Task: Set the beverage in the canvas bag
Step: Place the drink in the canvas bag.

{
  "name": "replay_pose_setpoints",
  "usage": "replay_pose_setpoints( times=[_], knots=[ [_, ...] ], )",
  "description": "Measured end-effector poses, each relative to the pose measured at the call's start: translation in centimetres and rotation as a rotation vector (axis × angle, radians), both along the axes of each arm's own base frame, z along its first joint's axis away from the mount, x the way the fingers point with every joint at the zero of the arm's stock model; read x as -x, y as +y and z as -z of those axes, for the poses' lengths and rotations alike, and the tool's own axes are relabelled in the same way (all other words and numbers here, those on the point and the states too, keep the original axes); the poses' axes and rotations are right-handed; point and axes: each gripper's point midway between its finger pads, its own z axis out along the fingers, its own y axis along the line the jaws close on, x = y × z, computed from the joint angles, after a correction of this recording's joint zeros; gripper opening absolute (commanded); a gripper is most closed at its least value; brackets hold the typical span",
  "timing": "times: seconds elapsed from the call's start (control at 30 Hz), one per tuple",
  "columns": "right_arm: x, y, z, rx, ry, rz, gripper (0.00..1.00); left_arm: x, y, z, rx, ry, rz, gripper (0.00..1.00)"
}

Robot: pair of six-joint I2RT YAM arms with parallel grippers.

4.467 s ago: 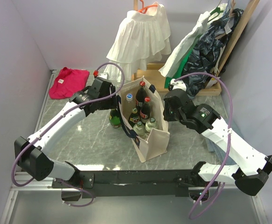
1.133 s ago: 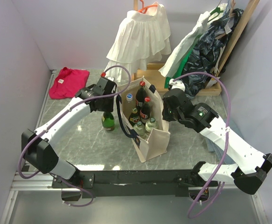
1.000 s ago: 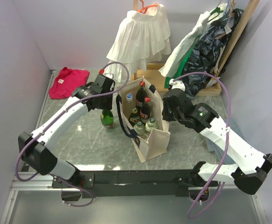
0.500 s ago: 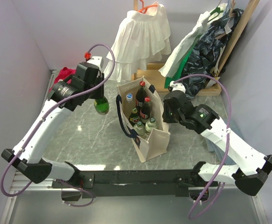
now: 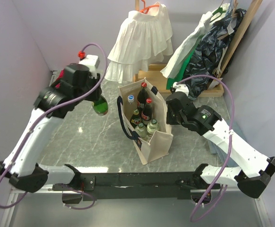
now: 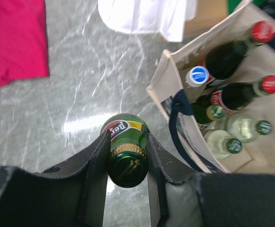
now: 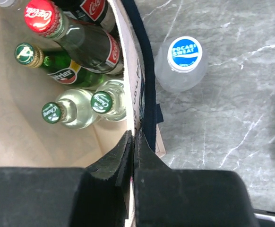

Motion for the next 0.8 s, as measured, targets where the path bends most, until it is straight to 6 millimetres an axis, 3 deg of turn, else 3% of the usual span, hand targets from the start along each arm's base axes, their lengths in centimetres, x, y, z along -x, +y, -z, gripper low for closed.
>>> replay_pose_setpoints(
  times=[0.23, 0.53, 0.8],
  knots=[
    [-0.2, -0.5, -0.6, 0.038, 0.002, 0.013, 0.00, 1.9, 0.5, -4.5, 0.062, -0.130, 0.060, 0.01],
    [-0.5, -0.6, -0.8, 0.073, 0.011, 0.012, 0.00, 2.4, -1.1, -5.6, 0.114, -0.137, 0.146, 0.01],
    [-0.5, -0.6, -0.8, 0.071, 0.011, 0.015, 0.23, 2.5, -4.0, -7.8, 0.154, -0.164, 0.236, 0.01]
  ],
)
